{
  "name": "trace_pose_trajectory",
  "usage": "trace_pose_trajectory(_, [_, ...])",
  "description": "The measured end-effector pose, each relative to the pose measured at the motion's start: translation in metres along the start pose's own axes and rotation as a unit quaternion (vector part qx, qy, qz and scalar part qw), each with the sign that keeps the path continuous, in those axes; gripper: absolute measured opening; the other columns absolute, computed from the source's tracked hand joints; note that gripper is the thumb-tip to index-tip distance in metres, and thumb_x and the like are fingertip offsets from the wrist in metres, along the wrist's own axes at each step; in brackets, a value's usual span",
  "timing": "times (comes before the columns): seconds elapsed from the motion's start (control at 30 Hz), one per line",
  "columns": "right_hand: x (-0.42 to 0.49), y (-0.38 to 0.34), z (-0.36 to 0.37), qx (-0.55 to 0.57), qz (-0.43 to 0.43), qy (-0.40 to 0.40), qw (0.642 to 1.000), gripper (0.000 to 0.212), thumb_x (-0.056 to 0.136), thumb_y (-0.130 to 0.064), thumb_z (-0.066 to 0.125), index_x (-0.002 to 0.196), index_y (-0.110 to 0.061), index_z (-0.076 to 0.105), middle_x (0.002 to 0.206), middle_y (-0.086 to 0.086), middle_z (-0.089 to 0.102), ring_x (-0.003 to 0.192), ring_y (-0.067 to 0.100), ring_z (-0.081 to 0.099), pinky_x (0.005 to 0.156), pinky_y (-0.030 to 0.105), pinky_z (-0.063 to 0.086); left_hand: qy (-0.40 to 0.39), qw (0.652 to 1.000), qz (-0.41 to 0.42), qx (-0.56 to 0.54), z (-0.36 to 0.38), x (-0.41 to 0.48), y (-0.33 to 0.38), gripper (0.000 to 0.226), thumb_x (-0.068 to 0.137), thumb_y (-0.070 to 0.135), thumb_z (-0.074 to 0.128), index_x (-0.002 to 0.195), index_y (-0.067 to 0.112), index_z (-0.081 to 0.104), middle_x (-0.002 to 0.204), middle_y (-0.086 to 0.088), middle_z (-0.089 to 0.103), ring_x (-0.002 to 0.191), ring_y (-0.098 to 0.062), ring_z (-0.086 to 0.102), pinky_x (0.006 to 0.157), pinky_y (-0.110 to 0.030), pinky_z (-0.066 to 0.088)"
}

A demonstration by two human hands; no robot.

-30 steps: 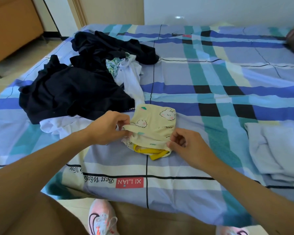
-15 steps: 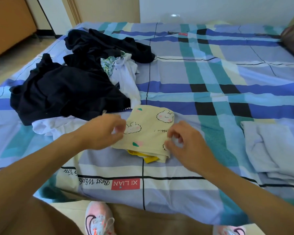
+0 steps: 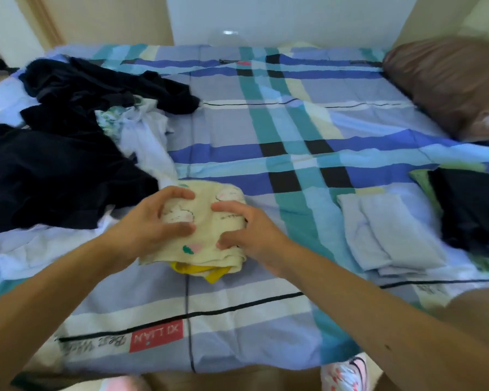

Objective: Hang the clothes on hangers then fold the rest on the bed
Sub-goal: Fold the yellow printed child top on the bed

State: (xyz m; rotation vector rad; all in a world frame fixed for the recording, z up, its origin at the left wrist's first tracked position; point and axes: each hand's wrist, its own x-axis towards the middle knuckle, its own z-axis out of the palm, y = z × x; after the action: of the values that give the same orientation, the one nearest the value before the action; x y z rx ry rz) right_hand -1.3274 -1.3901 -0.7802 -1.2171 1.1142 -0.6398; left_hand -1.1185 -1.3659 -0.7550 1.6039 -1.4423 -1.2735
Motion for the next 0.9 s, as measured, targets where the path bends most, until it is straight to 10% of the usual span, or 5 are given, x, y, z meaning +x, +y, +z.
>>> trace_pose_trajectory(0.17, [-0.036, -0.045, -0.082, -0.105, -0.036, 0.071, 0.991, 0.072, 0.073, 0.008, 0.070, 0.136, -0.026, 0.063, 0.133, 0.002, 0.061, 0.112, 0.020, 0.063, 0.091, 0.031, 0.057, 0.006, 0.996, 0.089, -0.007, 0.071, -0.005, 0.042, 0.083, 0.061, 0.040, 0.088, 0.133, 0.051, 0.048, 0.122, 0.009, 0.061, 0.086, -0.001, 0.064, 0.061, -0.019, 0.054])
trace_pose_trajectory(0.37, [-0.094, -0.067, -0.209, -0.185, -0.042, 0.168, 0.967, 0.082, 0.054, -0.003, 0.065, 0.132, -0.029, 0.066, 0.134, -0.005, 0.063, 0.109, 0.015, 0.067, 0.089, 0.031, 0.055, 0.016, 0.982, 0.189, -0.016, 0.199, 0.034, 0.094, 0.091, 0.074, 0.016, 0.087, 0.149, 0.032, 0.038, 0.137, 0.009, 0.044, 0.118, -0.003, 0.048, 0.086, 0.003, 0.034])
trace_pose_trajectory(0.5, [-0.116, -0.037, -0.270, -0.214, 0.006, 0.199, 0.956, 0.078, 0.069, 0.022, 0.063, 0.136, -0.019, 0.063, 0.138, 0.002, 0.059, 0.107, 0.011, 0.064, 0.083, 0.020, 0.053, -0.043, 0.981, 0.190, 0.014, 0.275, 0.052, 0.107, 0.099, 0.079, 0.015, 0.083, 0.157, 0.023, 0.023, 0.145, 0.004, 0.031, 0.130, -0.004, 0.033, 0.093, -0.001, 0.025])
trace_pose_trajectory(0.73, [-0.098, 0.008, -0.299, -0.381, 0.127, 0.113, 0.909, 0.098, 0.074, -0.003, 0.081, 0.153, -0.041, 0.037, 0.143, 0.002, 0.038, 0.120, 0.027, 0.053, 0.098, 0.040, 0.052, -0.072, 0.988, 0.088, 0.107, 0.300, 0.058, 0.083, 0.101, 0.073, 0.031, 0.088, 0.152, 0.027, 0.025, 0.128, 0.005, 0.028, 0.111, -0.009, 0.039, 0.080, 0.000, 0.028])
trace_pose_trajectory(0.9, [-0.106, -0.001, -0.308, -0.451, 0.089, 0.145, 0.876, 0.101, 0.076, -0.019, 0.083, 0.159, -0.033, 0.026, 0.150, 0.000, 0.023, 0.128, 0.023, 0.047, 0.099, 0.028, 0.043, 0.069, 0.929, 0.224, 0.287, 0.281, 0.066, 0.101, 0.081, 0.079, 0.059, 0.069, 0.145, 0.024, 0.038, 0.132, -0.002, 0.028, 0.126, -0.023, 0.027, 0.107, -0.037, 0.032])
